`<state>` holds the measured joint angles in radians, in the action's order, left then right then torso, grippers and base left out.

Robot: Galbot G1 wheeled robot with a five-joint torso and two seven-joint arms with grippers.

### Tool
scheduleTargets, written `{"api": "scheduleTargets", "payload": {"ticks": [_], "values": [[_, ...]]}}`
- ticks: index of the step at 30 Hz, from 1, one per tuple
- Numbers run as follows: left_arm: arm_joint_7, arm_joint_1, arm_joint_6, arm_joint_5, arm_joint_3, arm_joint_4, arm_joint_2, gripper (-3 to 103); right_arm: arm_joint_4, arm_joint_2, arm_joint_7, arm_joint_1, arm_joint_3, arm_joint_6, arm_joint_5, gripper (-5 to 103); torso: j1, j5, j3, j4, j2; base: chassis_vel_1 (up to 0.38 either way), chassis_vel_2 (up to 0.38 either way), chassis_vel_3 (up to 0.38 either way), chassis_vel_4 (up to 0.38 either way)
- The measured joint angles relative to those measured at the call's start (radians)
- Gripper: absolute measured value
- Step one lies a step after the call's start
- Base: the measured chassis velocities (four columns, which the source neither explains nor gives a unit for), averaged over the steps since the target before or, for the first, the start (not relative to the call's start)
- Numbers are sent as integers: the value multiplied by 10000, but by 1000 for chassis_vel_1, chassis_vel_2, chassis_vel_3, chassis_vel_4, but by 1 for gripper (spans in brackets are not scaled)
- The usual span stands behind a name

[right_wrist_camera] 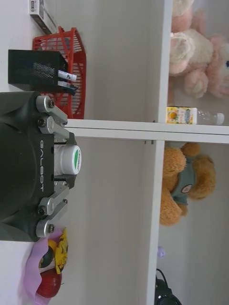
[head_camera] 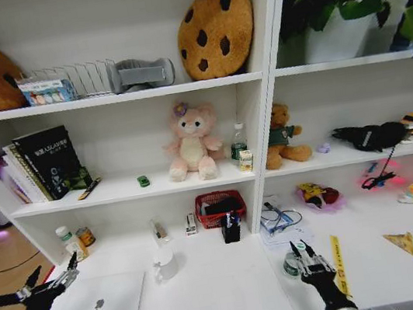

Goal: Organize the objects on the table.

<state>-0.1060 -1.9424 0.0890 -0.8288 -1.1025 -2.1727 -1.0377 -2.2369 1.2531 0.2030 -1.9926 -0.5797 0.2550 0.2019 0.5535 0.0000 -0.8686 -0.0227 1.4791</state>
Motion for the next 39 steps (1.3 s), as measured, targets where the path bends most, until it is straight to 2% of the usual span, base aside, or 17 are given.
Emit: {"api": "scheduleTargets", "payload": {"ticks": [6,8,9,12,13,15,16,19,22,25,31,39], "values": [[-3,0,1,0,0,0,1,100,-776,264,267,-1210,-81,318,-315,30,0,-1,0,-2,1,0,0,0,0],[-3,0,1,0,0,1,0,100,-1174,617,753,-2294,-126,982,-955,30,0,-2,1,-2,1,0,0,0,0],[-3,0,1,0,0,1,0,100,-1174,617,753,-2294,-126,982,-955,30,0,-2,1,-2,1,0,0,0,0],[-4,0,0,0,0,0,0,100,-1166,949,1623,-3315,73,2016,-1686,30,-1,-3,1,-3,1,0,0,0,0],[-4,0,0,0,0,0,0,100,-1166,949,1623,-3315,73,2016,-1686,30,-1,-3,1,-3,1,0,0,0,0],[-4,0,0,0,0,1,0,100,-777,1046,2138,-3660,246,2636,-2074,30,-1,0,1,-2,1,0,0,0,0],[-4,0,0,0,0,1,0,100,-777,1046,2138,-3660,246,2636,-2074,30,-1,0,1,-2,1,0,0,0,0],[-1,0,0,0,0,0,0,100,-98,1319,2744,-3825,385,3276,-2373,28,0,0,0,-1,1,0,0,0,0],[0,0,1,0,0,0,0,100,292,1470,3017,-3839,414,3669,-2429,28,-1,0,1,-2,1,0,0,0,0],[0,0,1,0,0,0,0,100,389,1560,3435,-3929,390,3788,-2428,28,-1,1,0,-1,1,0,0,0,0],[0,0,0,0,0,0,0,100,468,1564,3707,-4090,153,3785,-2368,28,0,-1,0,0,1,0,0,0,0],[0,0,1,0,0,0,0,100,2360,1742,4109,-3461,159,3728,-2450,28,-1,1,0,-1,1,0,0,0,0]]}}
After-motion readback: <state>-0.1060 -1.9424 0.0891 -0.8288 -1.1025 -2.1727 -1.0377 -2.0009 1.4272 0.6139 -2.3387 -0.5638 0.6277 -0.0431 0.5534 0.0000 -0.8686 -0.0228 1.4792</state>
